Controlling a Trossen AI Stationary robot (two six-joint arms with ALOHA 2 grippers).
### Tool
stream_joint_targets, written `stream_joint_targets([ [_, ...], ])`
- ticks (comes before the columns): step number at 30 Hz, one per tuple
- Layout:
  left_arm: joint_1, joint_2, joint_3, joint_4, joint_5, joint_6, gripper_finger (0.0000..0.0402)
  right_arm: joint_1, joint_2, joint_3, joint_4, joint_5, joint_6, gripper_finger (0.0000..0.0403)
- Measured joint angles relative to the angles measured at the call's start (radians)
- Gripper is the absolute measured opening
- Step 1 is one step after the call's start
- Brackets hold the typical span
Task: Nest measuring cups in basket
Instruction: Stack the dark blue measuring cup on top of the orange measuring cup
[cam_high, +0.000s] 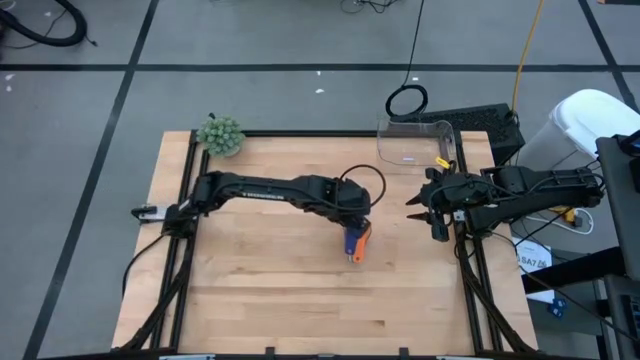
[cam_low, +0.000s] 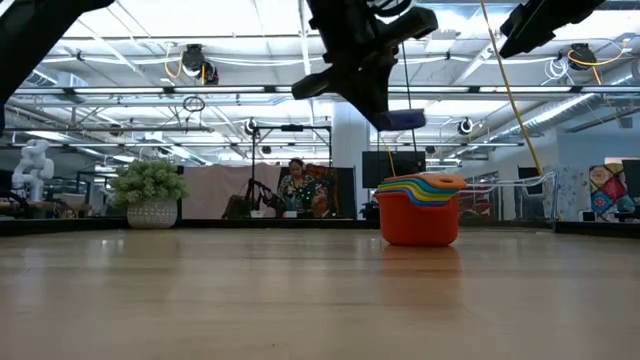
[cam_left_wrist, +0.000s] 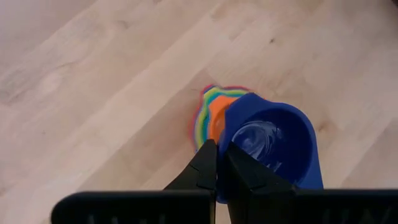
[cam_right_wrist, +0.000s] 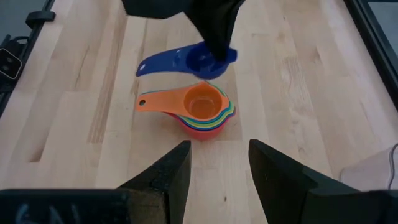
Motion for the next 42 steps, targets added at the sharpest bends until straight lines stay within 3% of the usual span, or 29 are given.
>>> stream_joint_targets([
  [10,-0.002,0.035,0.000,0.016,0.025,-0.056,0.0009,0.000,0.000,0.000,0.001,0.000,-0.018,0.0153],
  [42,0.004,0.049,-0.001,0.056,0.027,-0.041,0.0015,0.000,0.000,0.000,0.000,0.000,-0.019,0.0153],
])
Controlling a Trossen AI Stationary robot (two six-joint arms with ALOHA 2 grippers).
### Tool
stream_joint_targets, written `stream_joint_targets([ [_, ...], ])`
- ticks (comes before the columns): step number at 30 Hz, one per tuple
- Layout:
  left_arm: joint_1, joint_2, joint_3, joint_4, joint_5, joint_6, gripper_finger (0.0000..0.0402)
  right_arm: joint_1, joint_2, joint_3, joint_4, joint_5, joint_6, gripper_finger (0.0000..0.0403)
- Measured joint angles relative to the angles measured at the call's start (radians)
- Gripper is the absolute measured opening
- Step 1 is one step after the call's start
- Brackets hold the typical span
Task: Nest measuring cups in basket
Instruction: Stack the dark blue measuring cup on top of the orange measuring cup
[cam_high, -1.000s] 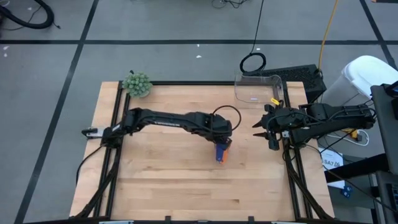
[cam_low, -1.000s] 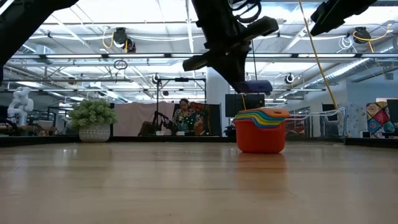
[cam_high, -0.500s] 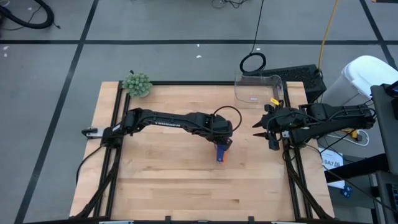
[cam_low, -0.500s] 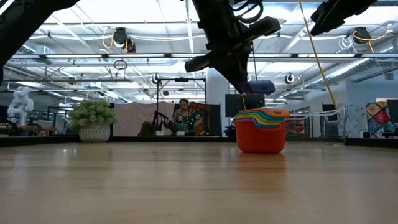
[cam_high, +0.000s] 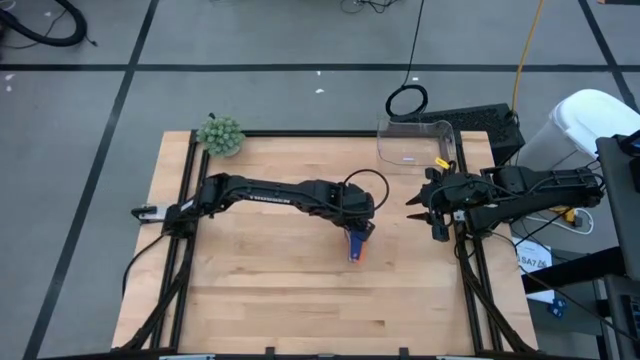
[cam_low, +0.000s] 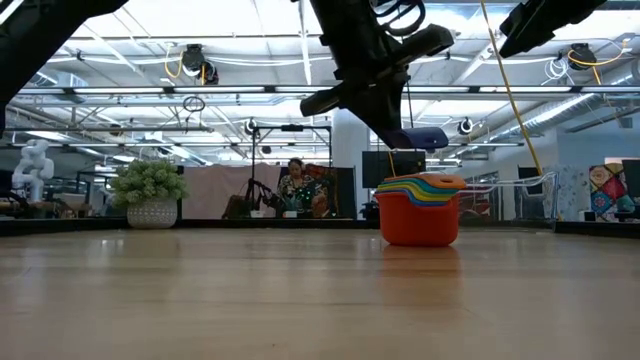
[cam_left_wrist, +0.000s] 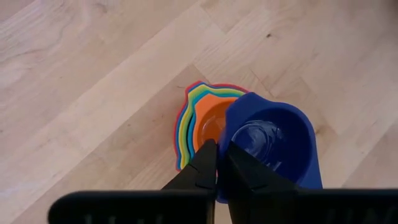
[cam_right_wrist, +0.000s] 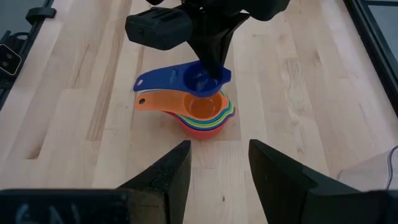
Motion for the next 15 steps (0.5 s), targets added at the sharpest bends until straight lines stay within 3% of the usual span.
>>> stream_joint_targets([
  [15,0.002,0.041,-0.018,0.036,0.036,-0.007,0.0008,0.000,0.000,0.000,0.000,0.000,0.000,0.0153],
])
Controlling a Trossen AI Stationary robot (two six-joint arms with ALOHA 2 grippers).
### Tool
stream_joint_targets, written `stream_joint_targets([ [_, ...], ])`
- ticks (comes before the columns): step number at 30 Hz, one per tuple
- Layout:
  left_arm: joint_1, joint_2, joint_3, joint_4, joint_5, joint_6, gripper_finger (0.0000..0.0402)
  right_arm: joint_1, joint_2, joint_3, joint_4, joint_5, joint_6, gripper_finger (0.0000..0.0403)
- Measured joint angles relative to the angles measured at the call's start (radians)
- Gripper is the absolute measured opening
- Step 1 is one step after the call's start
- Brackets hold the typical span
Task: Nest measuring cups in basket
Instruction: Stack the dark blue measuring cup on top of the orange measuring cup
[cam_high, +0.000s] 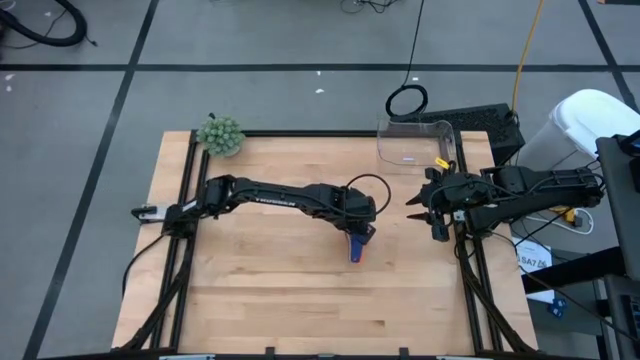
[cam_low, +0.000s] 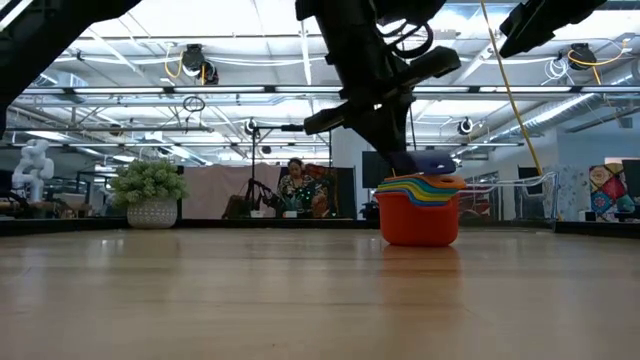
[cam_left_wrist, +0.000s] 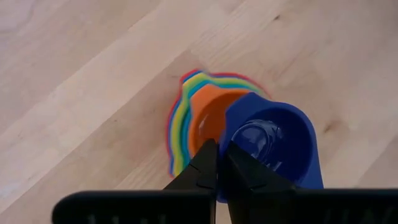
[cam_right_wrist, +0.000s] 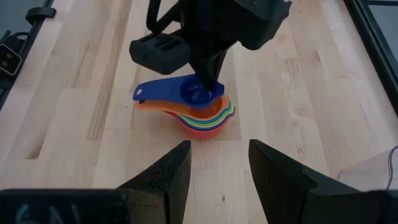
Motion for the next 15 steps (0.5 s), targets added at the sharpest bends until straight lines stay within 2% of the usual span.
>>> stream_joint_targets([
  [5,0.001,0.013,0.001,-0.002,0.009,0.000,0.0019,0.000,0.000,0.000,0.000,0.000,0.000,0.0153],
  [12,0.002,0.012,0.000,-0.002,0.021,0.019,0.0012,0.000,0.000,0.000,0.000,0.000,0.000,0.0153],
  [15,0.003,0.013,0.000,0.000,0.048,0.034,0.0027,0.000,0.000,0.000,0.000,0.000,0.000,0.0153],
])
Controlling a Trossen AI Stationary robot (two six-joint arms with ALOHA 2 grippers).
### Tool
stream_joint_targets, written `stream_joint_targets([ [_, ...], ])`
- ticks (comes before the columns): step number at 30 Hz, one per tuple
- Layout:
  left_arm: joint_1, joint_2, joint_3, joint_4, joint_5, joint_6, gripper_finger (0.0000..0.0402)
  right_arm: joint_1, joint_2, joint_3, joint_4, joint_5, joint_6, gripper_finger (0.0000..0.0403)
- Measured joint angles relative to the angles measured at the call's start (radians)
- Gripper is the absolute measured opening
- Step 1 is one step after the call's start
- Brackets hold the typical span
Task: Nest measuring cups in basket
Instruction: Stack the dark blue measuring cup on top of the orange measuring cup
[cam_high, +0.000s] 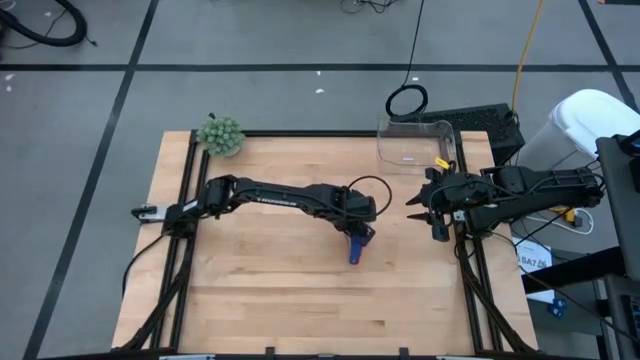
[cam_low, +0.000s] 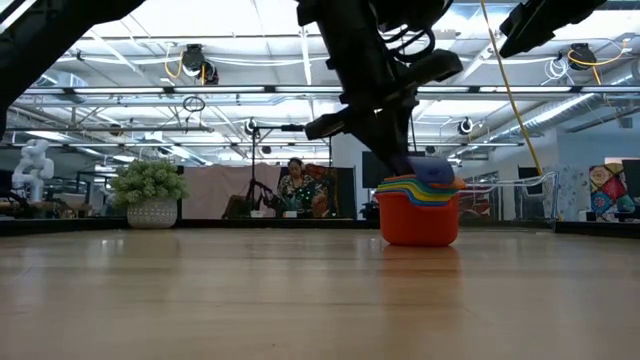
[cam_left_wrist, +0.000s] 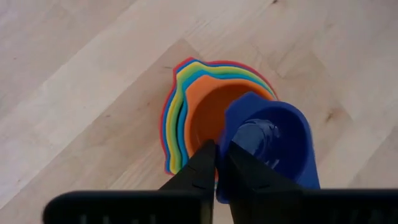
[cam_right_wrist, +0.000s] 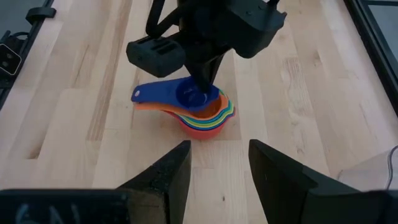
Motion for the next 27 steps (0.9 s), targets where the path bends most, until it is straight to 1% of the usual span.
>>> stream_joint_targets([
  [8,0.000,0.000,0.000,0.013,0.004,0.002,0.0101,0.000,0.000,0.000,0.000,0.000,0.001,0.0153],
  [13,0.002,0.000,0.000,0.013,0.004,0.019,0.0137,0.000,0.000,0.000,-0.006,-0.021,0.008,0.0153],
  [20,0.011,-0.008,0.000,0.013,0.004,0.055,0.0172,0.000,0.000,0.000,-0.019,-0.026,0.019,0.0153],
  [24,0.017,-0.008,0.004,0.011,0.004,0.105,0.0184,0.000,0.000,-0.006,-0.020,-0.027,0.026,0.0153],
  [27,0.019,-0.008,0.039,0.015,0.003,0.197,0.0186,0.000,0.000,-0.053,0.018,-0.082,0.019,0.0153],
])
